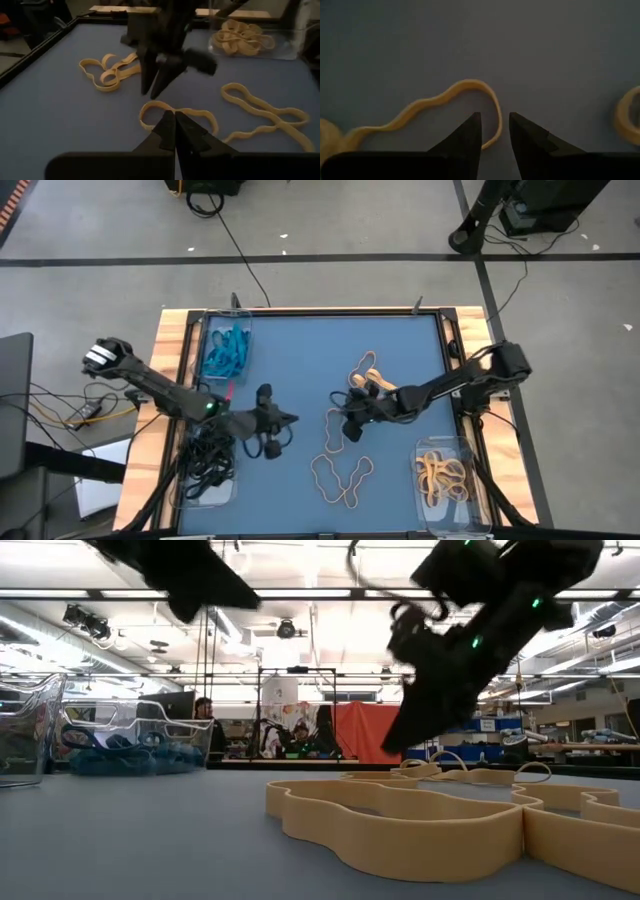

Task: Sort rubber bands into baskets
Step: Put the yellow rubber band into the bottom right transparent bin

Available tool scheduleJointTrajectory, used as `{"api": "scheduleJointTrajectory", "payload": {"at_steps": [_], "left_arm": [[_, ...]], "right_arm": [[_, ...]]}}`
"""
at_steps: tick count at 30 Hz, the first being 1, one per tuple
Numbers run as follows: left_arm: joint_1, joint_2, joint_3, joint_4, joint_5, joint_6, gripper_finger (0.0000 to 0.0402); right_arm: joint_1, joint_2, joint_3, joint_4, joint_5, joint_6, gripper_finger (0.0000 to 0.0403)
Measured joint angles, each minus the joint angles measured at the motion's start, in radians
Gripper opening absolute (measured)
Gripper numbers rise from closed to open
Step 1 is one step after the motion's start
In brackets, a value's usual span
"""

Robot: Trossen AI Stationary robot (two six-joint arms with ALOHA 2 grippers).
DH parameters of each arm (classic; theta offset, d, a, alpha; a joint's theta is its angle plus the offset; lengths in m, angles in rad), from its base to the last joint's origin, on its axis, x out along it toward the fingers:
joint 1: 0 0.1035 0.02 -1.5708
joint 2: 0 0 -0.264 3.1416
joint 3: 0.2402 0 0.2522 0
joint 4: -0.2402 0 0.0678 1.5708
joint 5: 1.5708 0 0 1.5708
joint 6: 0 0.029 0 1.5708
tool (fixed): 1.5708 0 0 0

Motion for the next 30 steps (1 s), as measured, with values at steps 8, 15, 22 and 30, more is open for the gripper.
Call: {"api": "scheduleJointTrajectory", "payload": {"at_steps": [8,15,22,30], "left_arm": [[-0.155,-0.029,0.000,0.001,-0.125,-0.044,0.0007],[-0.239,-0.029,0.000,-0.051,-0.219,-0.107,0.0007],[-0.293,-0.029,0.000,-0.108,-0.214,-0.164,0.0007],[-0.270,-0.027,0.000,-0.106,-0.220,-0.163,0.0007]], "right_arm": [[-0.011,0.156,0.087,0.001,-0.001,-0.040,0.0112],[-0.009,0.195,0.139,-0.054,-0.018,-0.037,0.0053],[0.019,0.107,0.137,-0.130,-0.011,-0.043,0.0011],[0.080,-0.102,0.138,-0.333,0.063,-0.016,0.0007]]}}
